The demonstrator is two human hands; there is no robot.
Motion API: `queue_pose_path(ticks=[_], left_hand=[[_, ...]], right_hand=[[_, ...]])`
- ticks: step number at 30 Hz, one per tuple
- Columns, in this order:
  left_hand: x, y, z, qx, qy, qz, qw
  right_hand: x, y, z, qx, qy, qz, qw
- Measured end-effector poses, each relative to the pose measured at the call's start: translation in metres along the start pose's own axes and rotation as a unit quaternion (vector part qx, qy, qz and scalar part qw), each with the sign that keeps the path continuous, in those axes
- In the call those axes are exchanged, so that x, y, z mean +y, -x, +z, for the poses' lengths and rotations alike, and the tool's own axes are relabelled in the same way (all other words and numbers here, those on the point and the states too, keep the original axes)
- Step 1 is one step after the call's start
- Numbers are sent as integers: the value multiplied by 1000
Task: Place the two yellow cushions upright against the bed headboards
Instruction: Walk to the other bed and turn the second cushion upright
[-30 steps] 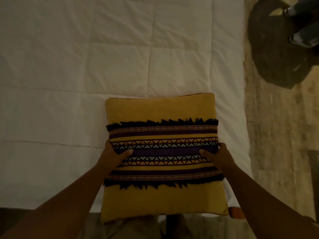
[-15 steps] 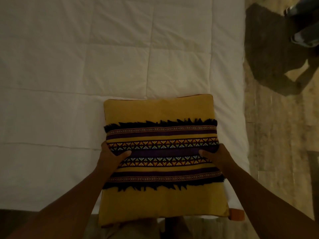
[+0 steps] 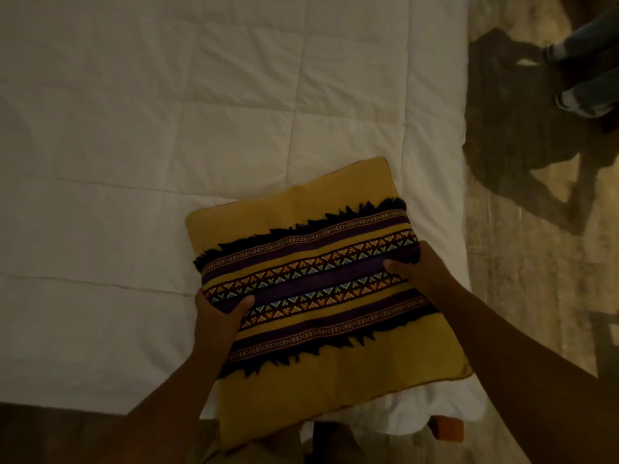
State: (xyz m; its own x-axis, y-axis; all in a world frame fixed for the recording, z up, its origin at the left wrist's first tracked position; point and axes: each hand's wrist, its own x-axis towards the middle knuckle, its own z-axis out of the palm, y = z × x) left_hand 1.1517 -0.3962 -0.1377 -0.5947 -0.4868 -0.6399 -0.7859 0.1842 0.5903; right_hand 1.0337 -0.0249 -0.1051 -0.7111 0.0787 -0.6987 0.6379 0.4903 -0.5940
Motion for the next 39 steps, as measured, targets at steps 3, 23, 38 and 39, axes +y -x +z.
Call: queue_pose_path(ticks=[3,23,38,39], left_hand=[[4,0,0,16,42,6,999],[-45,20,61,-30,187,-171,967],[0,-40,-31,-21,5,-119,993],[12,-51,-39,-15,-36,-99,994]], right_hand=[[-30,-18,-4,-4,24,-41,999],[-83,-114,28,-7,233,-88,968],[-42,-29,29,126,128,-160,971],[-35,-22,30,135,124,-153,971]])
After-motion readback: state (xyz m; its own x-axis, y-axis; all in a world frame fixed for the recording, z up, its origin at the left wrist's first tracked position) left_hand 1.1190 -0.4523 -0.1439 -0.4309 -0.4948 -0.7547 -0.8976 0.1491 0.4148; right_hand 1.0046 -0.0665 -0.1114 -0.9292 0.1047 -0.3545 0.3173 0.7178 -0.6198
